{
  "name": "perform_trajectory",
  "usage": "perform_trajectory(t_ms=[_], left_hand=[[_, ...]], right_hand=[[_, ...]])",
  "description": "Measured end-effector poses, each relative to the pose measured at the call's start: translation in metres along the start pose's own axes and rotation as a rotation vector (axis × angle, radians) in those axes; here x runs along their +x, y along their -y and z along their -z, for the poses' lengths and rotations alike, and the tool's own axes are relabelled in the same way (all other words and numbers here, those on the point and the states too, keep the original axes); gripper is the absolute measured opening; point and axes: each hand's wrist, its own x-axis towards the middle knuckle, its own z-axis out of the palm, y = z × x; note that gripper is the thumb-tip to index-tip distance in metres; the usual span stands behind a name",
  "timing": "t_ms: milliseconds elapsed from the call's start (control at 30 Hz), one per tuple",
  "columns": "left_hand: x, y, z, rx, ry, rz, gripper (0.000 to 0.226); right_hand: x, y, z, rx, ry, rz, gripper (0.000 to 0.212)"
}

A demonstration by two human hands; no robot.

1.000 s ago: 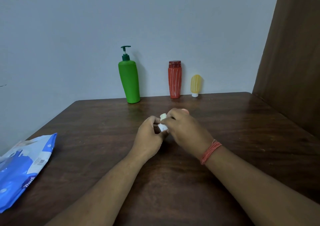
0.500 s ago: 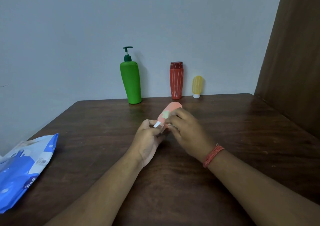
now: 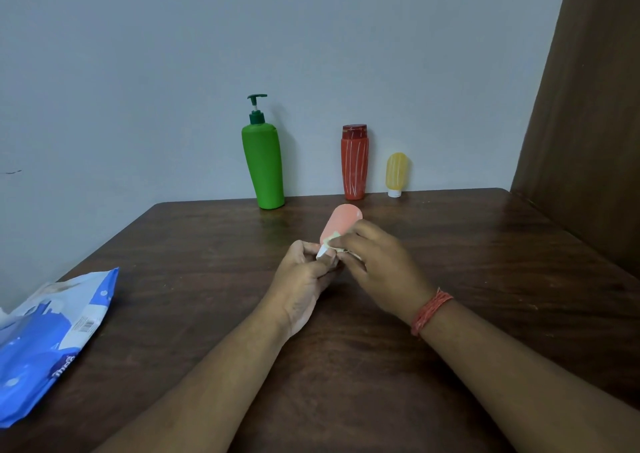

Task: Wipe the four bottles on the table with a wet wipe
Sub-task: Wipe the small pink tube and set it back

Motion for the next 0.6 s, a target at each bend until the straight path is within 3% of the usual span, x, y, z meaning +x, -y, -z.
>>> perform_trajectory(t_ms=[233, 467, 600], left_hand=[[-0.005, -0.003, -0.006, 0.045, 0.06, 0.005, 0.012], [-0.001, -0.003, 0.0, 0.022, -0.022, 0.001, 0.014], [-0.002, -0.003, -0.003, 0.126, -0.007, -0.008, 0.017]], right_hand=[[0.002, -0.021, 0.01, -0.076, -0.097, -0.106, 0.015], [0.001, -0.004, 0.001, -0.001, -0.012, 0.03, 0.015], [0.003, -0.019, 0.01, -0.067, -0.141, -0.067, 0.017]])
